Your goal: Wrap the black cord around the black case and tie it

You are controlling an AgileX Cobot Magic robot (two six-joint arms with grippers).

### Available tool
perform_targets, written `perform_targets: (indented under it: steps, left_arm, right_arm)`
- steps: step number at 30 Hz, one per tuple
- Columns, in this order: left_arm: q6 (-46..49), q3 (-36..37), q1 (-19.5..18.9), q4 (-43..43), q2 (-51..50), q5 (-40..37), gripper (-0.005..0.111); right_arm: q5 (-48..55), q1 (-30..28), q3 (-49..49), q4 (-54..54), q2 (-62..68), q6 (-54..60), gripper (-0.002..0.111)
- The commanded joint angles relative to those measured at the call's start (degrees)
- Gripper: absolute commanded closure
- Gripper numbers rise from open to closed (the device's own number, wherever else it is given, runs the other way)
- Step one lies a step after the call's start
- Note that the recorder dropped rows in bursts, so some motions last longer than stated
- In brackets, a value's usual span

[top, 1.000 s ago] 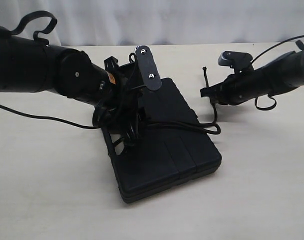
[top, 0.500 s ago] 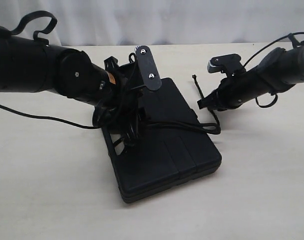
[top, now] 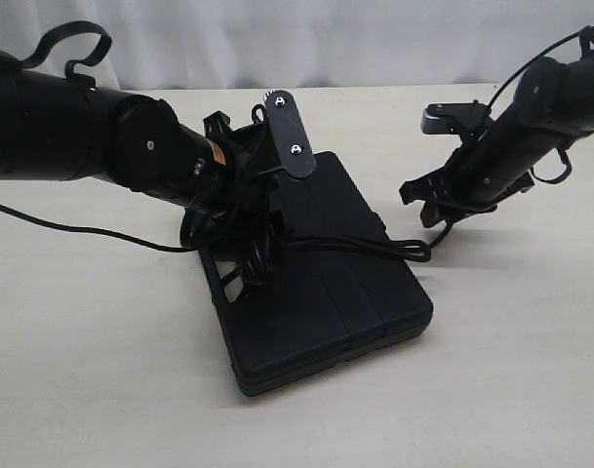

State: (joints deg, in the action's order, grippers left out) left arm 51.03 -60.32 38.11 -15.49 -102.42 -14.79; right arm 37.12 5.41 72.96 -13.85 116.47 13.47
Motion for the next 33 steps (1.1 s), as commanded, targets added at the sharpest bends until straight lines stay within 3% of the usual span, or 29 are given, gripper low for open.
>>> perform_targets:
  steps: [1, 7, 12, 20, 27, 33]
  left_arm:
    - [-0.22, -0.42, 0.53, -0.71, 0.1, 0.02, 0.053]
    - [-0.22, -0.42, 0.53, -0.71, 0.1, 0.71, 0.053]
    - [-0.22, -0.42, 0.53, -0.71, 0.1, -0.94, 0.053]
    - [-0.22, -0.42, 0.53, -1.31, 0.1, -0.69, 0.053]
    - [-0.22, -0.42, 0.53, -1.32, 0.1, -0.58, 0.053]
    - [-0.22, -0.42, 0.53, -1.32, 0.1, -0.48, 0.053]
  right_arm:
    - [3.42, 0.02, 0.35, 6.59, -1.07, -9.45, 0.074]
    - [3.12, -0.1, -2.55, 8.54, -3.77, -18.07, 0.074]
    - [-16.73, -0.1, -13.62, -2.01, -3.83, -22.73, 0.074]
    - [-19.56, 0.07, -13.64, -6.07, -3.06, -22.73, 0.074]
    - [-19.07, 0.07, -12.96, -18.64, -2.27, -12.78, 0.074]
    - [-19.07, 0.07, -12.96, -19.6, 0.72, -10.43, 0.074]
